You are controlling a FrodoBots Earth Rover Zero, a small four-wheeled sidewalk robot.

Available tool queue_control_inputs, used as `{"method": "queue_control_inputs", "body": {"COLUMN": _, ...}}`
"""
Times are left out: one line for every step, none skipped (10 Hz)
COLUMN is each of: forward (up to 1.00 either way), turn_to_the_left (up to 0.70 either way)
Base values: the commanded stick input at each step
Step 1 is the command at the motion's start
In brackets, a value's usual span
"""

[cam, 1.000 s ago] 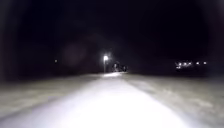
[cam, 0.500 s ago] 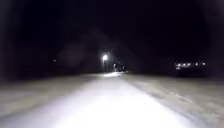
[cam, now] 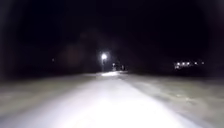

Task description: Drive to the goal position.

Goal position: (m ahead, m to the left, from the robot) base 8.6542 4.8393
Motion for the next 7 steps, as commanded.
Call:
{"method": "queue_control_inputs", "body": {"forward": 0.7, "turn_to_the_left": 0.0}}
{"method": "queue_control_inputs", "body": {"forward": 0.7, "turn_to_the_left": 0.02}}
{"method": "queue_control_inputs", "body": {"forward": 0.7, "turn_to_the_left": 0.14}}
{"method": "queue_control_inputs", "body": {"forward": 0.7, "turn_to_the_left": 0.14}}
{"method": "queue_control_inputs", "body": {"forward": 0.7, "turn_to_the_left": 0.14}}
{"method": "queue_control_inputs", "body": {"forward": 0.7, "turn_to_the_left": 0.0}}
{"method": "queue_control_inputs", "body": {"forward": 0.7, "turn_to_the_left": 0.0}}
